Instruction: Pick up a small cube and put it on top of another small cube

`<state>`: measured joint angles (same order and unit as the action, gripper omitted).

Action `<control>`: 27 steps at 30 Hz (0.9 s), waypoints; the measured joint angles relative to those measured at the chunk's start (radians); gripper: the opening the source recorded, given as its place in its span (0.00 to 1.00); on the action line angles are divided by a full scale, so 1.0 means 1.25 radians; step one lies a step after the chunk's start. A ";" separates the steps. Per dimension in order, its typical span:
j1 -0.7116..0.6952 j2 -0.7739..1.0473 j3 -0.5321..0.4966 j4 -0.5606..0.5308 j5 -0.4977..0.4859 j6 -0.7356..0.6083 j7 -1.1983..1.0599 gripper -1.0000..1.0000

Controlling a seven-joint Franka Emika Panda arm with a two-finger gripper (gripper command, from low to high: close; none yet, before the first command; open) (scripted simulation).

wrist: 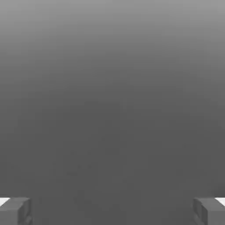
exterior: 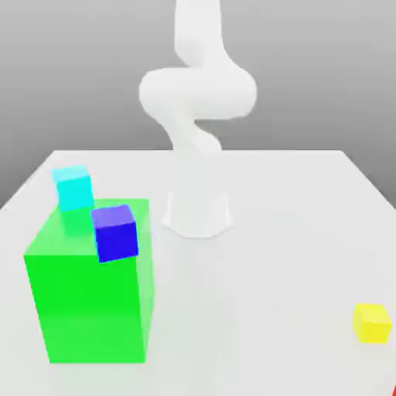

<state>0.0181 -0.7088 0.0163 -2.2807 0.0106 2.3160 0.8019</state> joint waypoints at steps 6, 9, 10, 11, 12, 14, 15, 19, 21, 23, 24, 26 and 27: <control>0.032 0.178 0.040 0.038 0.013 0.031 0.010 0.50; 0.046 0.265 0.064 0.056 0.014 0.047 0.019 0.50; 0.051 0.294 0.072 0.062 0.012 0.052 0.023 0.50; 0.055 0.322 0.080 0.069 0.011 0.057 0.028 0.50; 0.060 0.351 0.089 0.075 0.008 0.062 0.033 0.50; 0.069 0.409 0.105 0.087 0.000 0.072 0.044 0.50; 0.075 0.439 0.113 0.093 -0.005 0.078 0.051 0.50; 0.113 0.556 0.138 0.118 -0.032 0.098 0.083 0.50; 0.134 0.615 0.144 0.130 -0.049 0.108 0.100 0.50; 0.151 0.674 0.148 0.142 -0.065 0.117 0.118 0.50; 0.159 0.704 0.150 0.149 -0.074 0.122 0.127 0.50; 0.179 0.763 0.153 0.161 -0.092 0.132 0.145 0.50; 0.189 0.793 0.155 0.168 -0.101 0.136 0.154 0.50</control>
<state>0.2548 0.2823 0.2103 -2.0712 -0.1153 2.4862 0.9947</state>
